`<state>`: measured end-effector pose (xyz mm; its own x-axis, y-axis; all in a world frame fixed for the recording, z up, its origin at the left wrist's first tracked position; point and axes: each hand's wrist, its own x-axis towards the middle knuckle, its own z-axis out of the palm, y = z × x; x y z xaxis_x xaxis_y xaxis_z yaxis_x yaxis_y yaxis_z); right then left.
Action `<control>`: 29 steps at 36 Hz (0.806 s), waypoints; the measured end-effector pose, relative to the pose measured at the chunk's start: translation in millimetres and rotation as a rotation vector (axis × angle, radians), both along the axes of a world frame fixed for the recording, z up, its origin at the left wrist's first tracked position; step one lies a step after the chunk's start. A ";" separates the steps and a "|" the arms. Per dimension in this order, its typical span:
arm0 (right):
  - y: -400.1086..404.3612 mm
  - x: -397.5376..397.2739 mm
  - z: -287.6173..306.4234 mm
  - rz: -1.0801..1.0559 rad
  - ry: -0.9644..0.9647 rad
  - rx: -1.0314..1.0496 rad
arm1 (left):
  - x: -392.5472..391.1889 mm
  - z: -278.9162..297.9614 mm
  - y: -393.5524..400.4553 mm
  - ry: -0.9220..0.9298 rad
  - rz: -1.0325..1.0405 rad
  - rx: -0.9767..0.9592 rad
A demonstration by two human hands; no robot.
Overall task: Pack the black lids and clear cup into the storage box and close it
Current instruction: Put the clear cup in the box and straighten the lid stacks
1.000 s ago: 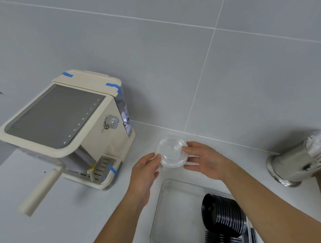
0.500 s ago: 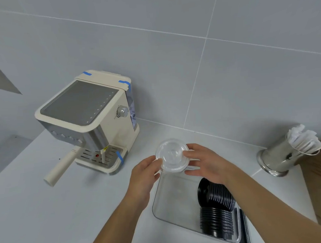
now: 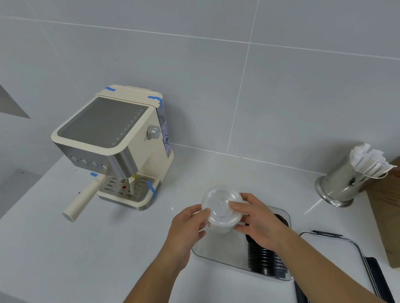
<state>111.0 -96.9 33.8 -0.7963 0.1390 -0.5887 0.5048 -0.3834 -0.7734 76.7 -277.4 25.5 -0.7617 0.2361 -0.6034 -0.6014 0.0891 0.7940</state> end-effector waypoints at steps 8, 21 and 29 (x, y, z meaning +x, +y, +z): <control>-6.0 10.5 -7.3 -0.030 -0.033 -0.035 | 2.6 -5.9 1.0 -0.036 -0.035 -0.035; -12.8 15.6 -29.6 -0.158 -0.065 -0.040 | 19.0 -4.4 5.4 -0.022 -0.105 -0.076; -18.7 11.8 -41.7 -0.175 -0.088 -0.020 | 10.4 -6.6 -9.9 0.143 -0.135 -0.270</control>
<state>122.8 -115.7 -7.9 -0.7066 0.2584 -0.6587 0.4943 -0.4859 -0.7208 87.1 -287.3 18.9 -0.8159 0.1869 -0.5472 -0.4538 0.3796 0.8062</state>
